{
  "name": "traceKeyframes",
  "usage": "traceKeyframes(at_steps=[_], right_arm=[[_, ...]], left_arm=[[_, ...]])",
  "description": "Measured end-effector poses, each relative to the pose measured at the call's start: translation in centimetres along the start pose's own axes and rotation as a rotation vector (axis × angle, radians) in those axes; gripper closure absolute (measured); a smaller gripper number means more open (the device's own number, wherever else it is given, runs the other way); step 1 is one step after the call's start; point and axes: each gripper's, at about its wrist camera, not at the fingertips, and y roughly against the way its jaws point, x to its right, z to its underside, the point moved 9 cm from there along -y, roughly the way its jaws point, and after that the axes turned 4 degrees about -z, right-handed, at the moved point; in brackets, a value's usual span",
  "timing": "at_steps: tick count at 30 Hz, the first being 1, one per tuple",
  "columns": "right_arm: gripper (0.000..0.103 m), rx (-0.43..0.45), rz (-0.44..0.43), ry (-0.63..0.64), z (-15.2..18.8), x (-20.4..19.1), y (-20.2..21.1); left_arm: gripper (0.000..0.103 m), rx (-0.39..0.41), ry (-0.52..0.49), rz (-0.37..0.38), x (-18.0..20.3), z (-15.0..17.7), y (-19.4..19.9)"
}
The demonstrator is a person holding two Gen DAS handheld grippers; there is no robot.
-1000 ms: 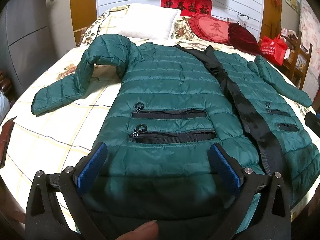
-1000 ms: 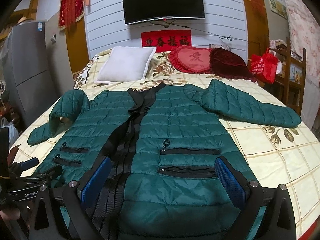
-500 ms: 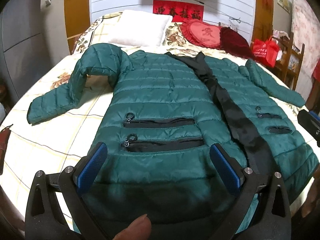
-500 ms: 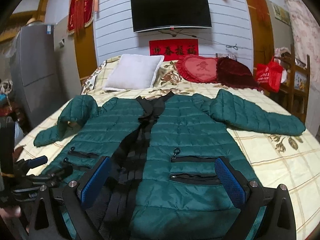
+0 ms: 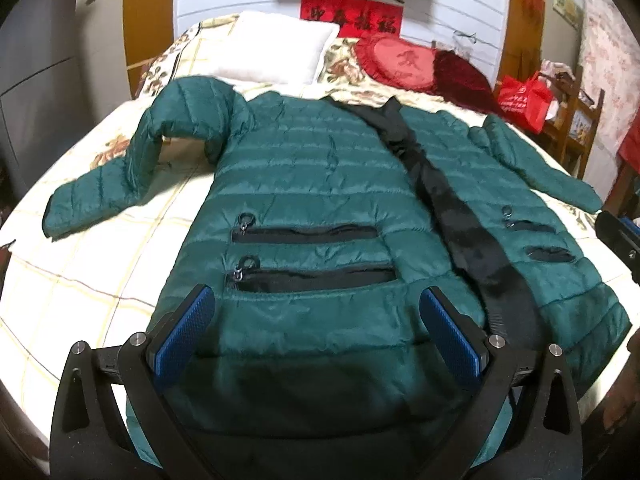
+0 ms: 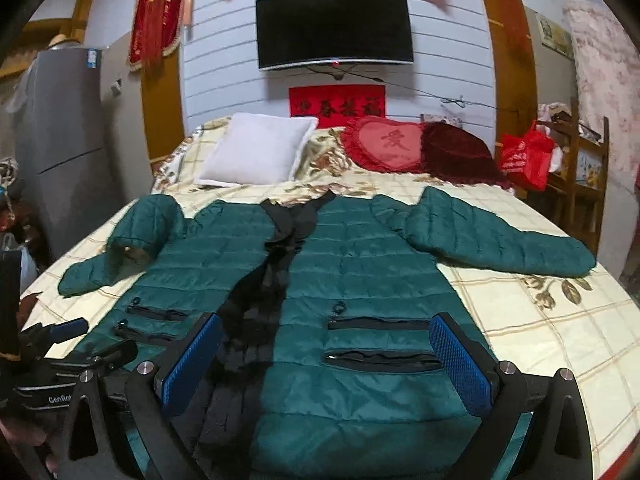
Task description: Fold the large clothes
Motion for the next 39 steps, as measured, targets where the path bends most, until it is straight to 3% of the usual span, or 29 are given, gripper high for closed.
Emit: traceKeyframes(at_steps=[6, 18, 27, 39], right_arm=[[0.0, -0.032, 0.006, -0.047, 0.4, 1.5, -0.5], [0.0, -0.053, 0.01, 0.011, 0.9, 0.2, -1.0], [0.0, -0.065, 0.016, 0.003, 1.0, 0.4, -1.1], [0.0, -0.067, 0.017, 0.005, 1.0, 0.3, -1.2]], left_arm=[[0.0, -0.017, 0.011, -0.006, -0.2, 0.2, -0.4], [0.0, 0.005, -0.038, 0.006, 0.6, 0.2, -0.1], [0.0, -0.036, 0.033, 0.003, -0.8, 0.7, -1.0], [0.0, -0.043, 0.032, 0.013, -0.6, 0.7, -1.3]])
